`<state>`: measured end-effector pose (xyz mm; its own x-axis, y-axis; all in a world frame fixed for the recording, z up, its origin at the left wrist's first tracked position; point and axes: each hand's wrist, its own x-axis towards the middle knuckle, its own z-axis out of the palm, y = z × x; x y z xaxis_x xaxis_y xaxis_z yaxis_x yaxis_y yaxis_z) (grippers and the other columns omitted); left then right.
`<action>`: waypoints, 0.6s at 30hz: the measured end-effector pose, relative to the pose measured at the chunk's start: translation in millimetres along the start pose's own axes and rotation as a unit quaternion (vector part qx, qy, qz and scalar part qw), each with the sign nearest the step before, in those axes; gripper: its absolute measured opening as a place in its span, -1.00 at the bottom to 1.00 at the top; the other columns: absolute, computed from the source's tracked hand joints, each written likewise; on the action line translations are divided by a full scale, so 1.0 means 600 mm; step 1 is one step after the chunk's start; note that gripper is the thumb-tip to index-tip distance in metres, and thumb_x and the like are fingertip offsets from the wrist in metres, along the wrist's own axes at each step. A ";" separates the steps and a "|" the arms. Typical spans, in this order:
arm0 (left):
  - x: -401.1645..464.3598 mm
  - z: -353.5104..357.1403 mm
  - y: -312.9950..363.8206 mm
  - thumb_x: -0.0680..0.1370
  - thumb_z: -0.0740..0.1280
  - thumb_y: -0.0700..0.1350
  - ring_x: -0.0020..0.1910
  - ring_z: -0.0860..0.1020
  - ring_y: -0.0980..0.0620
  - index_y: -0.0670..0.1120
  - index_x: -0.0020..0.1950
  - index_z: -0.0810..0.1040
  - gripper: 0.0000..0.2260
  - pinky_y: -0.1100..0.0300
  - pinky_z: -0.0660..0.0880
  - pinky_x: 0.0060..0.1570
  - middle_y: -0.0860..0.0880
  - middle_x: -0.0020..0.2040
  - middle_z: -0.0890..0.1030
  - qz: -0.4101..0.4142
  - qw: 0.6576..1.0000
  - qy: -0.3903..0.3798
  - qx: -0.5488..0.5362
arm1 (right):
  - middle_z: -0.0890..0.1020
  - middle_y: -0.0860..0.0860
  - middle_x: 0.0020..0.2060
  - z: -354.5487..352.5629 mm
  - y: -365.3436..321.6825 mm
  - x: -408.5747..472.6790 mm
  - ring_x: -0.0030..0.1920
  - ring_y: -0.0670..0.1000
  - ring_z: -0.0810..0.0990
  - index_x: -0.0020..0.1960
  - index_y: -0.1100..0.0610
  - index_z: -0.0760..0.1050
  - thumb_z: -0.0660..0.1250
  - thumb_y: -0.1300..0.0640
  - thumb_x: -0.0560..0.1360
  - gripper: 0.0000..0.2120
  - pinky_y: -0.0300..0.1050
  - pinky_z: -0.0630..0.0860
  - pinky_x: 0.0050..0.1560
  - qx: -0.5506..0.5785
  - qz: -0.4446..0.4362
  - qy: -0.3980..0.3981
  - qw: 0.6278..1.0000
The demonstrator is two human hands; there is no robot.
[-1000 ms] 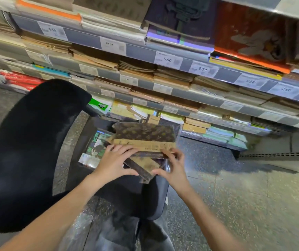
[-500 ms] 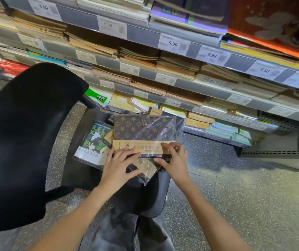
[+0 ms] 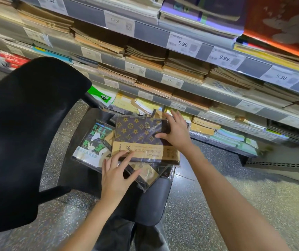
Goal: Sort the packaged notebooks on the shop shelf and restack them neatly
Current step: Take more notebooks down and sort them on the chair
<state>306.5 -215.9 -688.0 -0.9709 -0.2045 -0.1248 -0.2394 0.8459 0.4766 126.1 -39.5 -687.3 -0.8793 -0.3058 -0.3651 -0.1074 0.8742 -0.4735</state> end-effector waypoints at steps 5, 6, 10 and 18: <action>-0.014 -0.009 0.005 0.39 0.12 0.38 0.29 0.28 0.00 0.16 0.38 0.37 -0.39 -0.04 0.34 0.24 0.05 0.34 0.37 -0.071 0.995 -0.018 -0.060 | 0.33 0.09 0.32 0.008 0.000 -0.013 0.36 0.14 0.22 0.49 0.00 0.11 0.37 -0.31 0.32 -0.12 0.21 0.05 0.43 -0.066 0.011 -0.052 0.996; -0.015 -0.009 0.007 0.37 0.13 0.37 0.31 0.26 0.00 0.18 0.39 0.35 -0.38 -0.03 0.33 0.25 0.05 0.36 0.34 -0.088 0.993 -0.021 -0.077 | 0.33 0.11 0.28 0.012 0.002 -0.023 0.33 0.15 0.24 0.48 0.01 0.12 0.35 -0.35 0.31 -0.11 0.18 0.08 0.42 -0.075 0.022 -0.052 0.996; -0.011 -0.008 0.011 0.34 0.15 0.38 0.38 0.23 -0.02 0.15 0.42 0.31 -0.32 -0.05 0.35 0.27 0.01 0.40 0.28 -0.123 0.982 -0.037 -0.138 | 0.36 0.13 0.20 0.021 0.012 -0.055 0.24 0.15 0.30 0.40 0.07 0.24 0.38 -0.33 0.28 -0.16 0.07 0.31 0.26 0.011 0.056 -0.066 0.996; 0.001 -0.004 0.026 0.40 0.43 0.06 0.39 0.22 0.02 0.08 0.47 0.22 -0.30 0.13 0.30 0.30 -0.03 0.39 0.17 -0.166 0.959 -0.029 -0.226 | 0.46 0.02 -0.03 0.010 -0.010 -0.046 -0.04 0.03 0.47 0.12 0.17 0.26 0.50 -0.11 0.31 -0.38 -0.10 0.40 -0.11 0.166 0.078 -0.111 0.977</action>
<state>302.4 -204.0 -678.7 -0.8419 -0.3867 -0.3763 -0.5265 0.4361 0.7298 153.7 -38.5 -679.6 -0.7467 -0.2845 -0.6013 0.2088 0.7580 -0.6179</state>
